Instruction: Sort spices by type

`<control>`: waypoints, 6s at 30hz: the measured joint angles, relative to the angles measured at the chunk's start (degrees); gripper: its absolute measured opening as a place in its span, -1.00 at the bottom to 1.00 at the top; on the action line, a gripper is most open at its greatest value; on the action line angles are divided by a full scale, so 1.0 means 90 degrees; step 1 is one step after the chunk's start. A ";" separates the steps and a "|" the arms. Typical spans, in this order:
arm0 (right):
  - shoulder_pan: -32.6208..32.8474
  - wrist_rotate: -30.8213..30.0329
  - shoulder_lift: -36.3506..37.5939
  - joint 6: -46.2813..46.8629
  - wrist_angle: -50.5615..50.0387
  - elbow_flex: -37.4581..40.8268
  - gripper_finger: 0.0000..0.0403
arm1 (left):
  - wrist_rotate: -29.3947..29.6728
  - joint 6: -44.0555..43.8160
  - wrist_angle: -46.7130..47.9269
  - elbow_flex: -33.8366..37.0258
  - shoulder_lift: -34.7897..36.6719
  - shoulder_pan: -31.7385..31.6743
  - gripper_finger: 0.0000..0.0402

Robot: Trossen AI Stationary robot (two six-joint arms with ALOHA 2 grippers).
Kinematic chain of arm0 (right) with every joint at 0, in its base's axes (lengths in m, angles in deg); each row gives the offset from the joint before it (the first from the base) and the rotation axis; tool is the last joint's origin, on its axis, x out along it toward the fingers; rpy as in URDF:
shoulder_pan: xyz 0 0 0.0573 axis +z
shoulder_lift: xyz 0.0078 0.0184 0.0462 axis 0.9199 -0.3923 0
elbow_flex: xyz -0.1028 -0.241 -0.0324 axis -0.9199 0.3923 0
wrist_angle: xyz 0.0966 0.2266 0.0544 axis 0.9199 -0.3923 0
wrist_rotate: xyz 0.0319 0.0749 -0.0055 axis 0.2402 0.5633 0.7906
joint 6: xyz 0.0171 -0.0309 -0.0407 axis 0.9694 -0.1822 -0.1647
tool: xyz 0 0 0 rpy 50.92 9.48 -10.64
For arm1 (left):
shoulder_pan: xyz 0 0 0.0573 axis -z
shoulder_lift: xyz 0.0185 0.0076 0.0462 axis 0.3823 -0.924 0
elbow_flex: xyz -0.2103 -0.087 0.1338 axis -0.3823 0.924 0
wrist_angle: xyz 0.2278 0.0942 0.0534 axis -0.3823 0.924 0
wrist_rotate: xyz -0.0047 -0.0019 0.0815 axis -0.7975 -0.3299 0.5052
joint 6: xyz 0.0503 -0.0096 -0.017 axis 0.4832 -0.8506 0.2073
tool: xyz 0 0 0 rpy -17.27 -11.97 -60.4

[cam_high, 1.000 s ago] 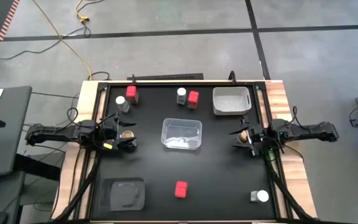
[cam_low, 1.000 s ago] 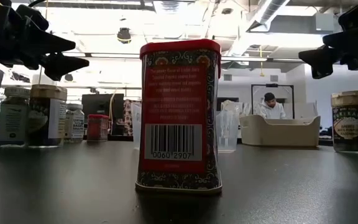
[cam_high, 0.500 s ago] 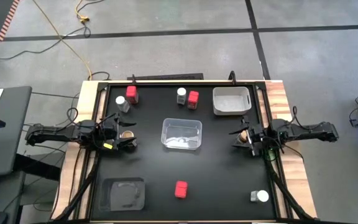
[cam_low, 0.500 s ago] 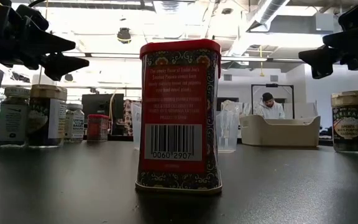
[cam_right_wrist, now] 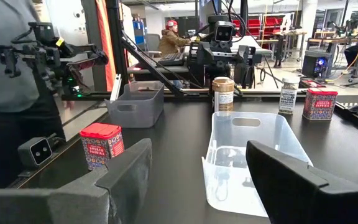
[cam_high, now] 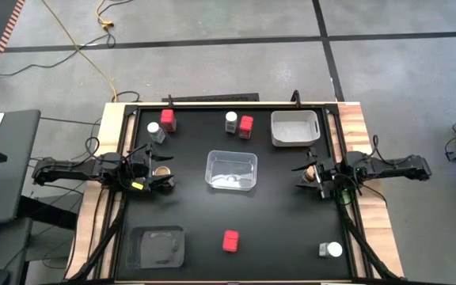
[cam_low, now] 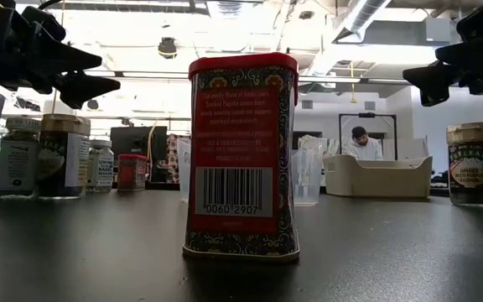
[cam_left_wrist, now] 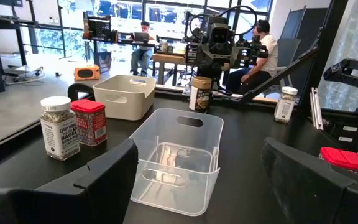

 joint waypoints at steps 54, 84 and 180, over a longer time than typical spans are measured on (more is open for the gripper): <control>-0.0168 -0.0165 0.0000 -0.0593 -0.0010 0.0000 0.45 | 0.0000 0.0000 0.0001 0.0000 0.0001 -0.0001 0.63; -0.0479 -0.2166 -0.2491 0.1373 -0.2622 -0.4386 0.44 | 0.0000 -0.0002 0.0000 0.0000 0.0001 -0.0001 0.63; -0.0947 -0.0217 -0.6694 0.5799 -0.7536 -0.4612 0.51 | 0.0000 -0.0001 -0.0001 0.0001 0.0001 0.0000 0.63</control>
